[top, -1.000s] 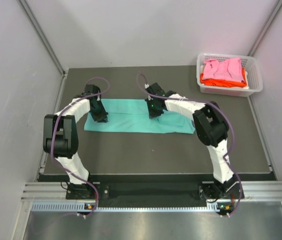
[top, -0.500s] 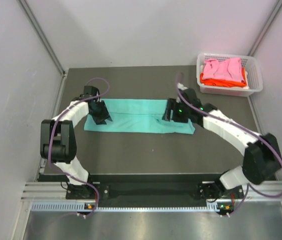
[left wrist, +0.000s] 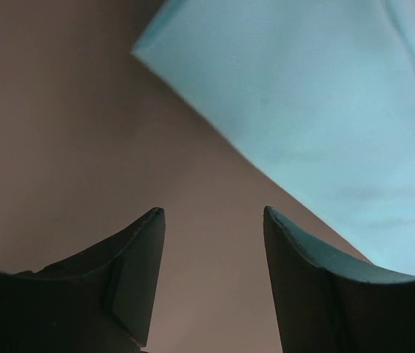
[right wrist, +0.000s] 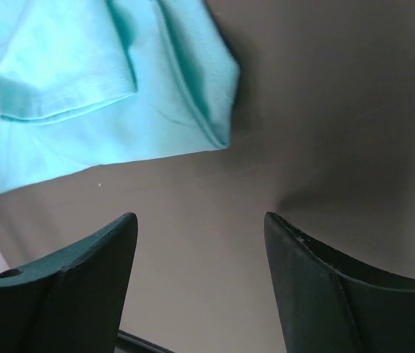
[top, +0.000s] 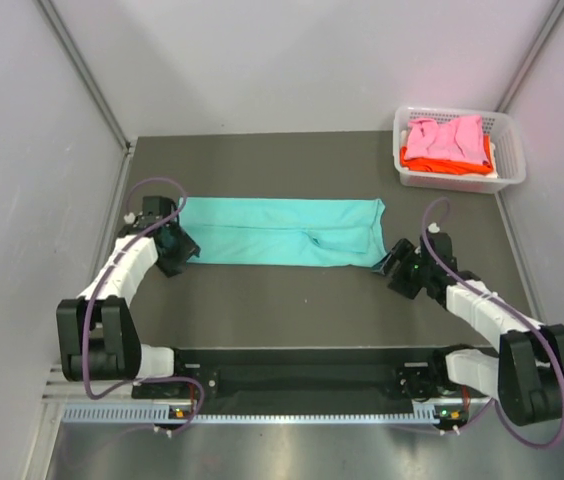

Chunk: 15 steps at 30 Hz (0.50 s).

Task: Fold and stack the t-shirts
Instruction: Fold the tshirt

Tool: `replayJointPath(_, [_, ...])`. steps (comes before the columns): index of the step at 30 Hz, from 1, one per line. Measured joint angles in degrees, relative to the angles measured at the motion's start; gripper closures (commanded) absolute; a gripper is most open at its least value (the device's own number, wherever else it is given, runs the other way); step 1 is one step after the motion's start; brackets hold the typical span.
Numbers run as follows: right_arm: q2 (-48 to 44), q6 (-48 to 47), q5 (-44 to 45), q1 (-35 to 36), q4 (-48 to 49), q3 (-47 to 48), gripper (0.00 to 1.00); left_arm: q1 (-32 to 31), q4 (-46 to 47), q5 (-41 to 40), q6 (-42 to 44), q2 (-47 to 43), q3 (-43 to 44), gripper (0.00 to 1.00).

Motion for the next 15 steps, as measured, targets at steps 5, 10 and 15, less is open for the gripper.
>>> replayJointPath(5, [1.7, 2.0, -3.1, -2.1, 4.3, -2.3, 0.30, 5.9, 1.0, -1.2, -1.2, 1.5, -2.7, 0.40])
replayJointPath(10, [2.1, 2.5, -5.2, -2.8, 7.9, -3.6, 0.28, 9.3, 5.0, 0.1, -0.5, 6.6, -2.7, 0.39])
replayJointPath(15, [3.0, 2.6, -7.5, -3.1, 10.1, -4.1, 0.25, 9.9, 7.0, 0.9, -0.1, 9.2, -2.1, 0.39])
